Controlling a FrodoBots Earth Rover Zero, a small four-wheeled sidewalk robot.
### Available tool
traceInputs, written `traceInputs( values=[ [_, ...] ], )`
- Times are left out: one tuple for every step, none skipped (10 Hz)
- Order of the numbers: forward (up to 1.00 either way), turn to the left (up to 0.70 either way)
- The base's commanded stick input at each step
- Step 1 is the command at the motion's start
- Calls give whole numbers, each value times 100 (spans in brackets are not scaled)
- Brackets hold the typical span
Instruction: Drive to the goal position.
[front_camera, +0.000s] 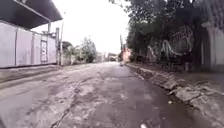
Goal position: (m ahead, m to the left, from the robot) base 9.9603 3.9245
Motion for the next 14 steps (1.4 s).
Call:
traceInputs(
  values=[
    [70,0],
    [70,0],
    [70,0],
    [70,0],
    [70,0],
    [70,0],
    [70,0],
    [70,0],
    [70,0],
    [70,0],
    [70,0],
    [70,0],
    [70,-3],
    [70,0]
  ],
)
